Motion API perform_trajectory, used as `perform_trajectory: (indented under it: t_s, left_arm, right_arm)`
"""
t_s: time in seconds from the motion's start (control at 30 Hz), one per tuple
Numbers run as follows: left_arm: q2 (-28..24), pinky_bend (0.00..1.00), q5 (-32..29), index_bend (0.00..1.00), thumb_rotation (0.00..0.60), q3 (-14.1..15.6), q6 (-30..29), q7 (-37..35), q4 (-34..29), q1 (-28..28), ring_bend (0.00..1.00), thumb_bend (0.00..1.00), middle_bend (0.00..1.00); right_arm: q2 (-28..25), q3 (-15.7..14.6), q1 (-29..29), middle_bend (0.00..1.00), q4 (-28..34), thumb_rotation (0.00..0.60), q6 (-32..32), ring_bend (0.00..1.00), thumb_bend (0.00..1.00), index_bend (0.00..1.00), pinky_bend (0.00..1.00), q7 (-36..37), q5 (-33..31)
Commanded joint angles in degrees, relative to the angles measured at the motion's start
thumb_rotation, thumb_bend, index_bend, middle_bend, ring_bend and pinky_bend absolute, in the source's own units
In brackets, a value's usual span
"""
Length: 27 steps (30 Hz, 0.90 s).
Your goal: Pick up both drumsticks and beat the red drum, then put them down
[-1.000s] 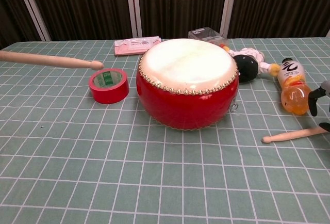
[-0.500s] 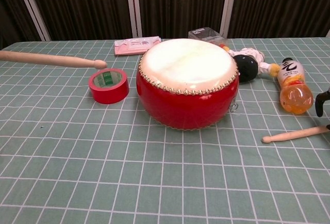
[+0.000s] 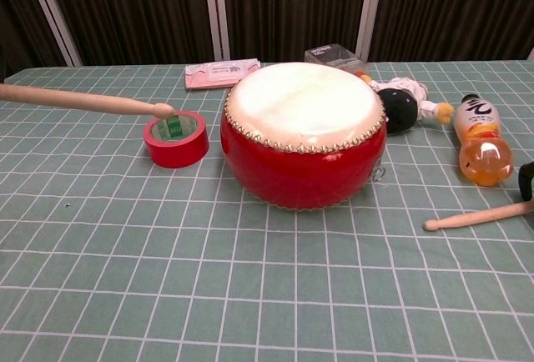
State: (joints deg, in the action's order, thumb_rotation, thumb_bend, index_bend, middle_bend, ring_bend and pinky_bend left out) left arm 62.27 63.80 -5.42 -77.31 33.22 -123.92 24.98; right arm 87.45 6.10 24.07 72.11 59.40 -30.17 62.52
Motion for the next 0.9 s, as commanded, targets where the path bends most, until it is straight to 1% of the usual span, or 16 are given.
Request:
perform_trajectory:
  t_s: [0.03, 0.2, 0.47, 0.9]
  left_arm:
    - [-0.1, 1.0, 0.0, 0.76, 0.6, 0.0, 0.0, 0.0, 0.0, 0.0, 1.0, 0.55, 1.0]
    - [-0.3, 1.0, -0.2, 0.76, 0.6, -0.2, -0.1, 0.0, -0.4, -0.1, 1.0, 0.55, 1.0]
    - [-0.2, 1.0, 0.1, 0.76, 0.6, -0.1, -0.5, 1.0, -1.3, -0.1, 1.0, 0.55, 1.0]
    - [-0.2, 1.0, -0.4, 0.76, 0.6, -0.4, -0.4, 1.4, -1.6, 0.2, 1.0, 0.55, 1.0]
  right_arm:
    - [-0.2, 0.3, 0.0, 1.0, 0.8, 0.6, 0.9, 1.0, 0.39, 0.37, 1.0, 0.3, 0.6]
    - [-1.2, 0.3, -0.1, 1.0, 2.7, 0.6, 2.3, 1.0, 0.39, 0.37, 1.0, 0.6, 1.7]
    - [-2.0, 0.0, -0.1, 1.0, 4.0, 0.6, 2.4, 1.0, 0.39, 0.37, 1.0, -0.3, 1.1]
    - [-0.5, -1.1, 0.3, 1.0, 2.0, 0.6, 0.9, 1.0, 0.39, 0.37, 1.0, -1.8, 0.1]
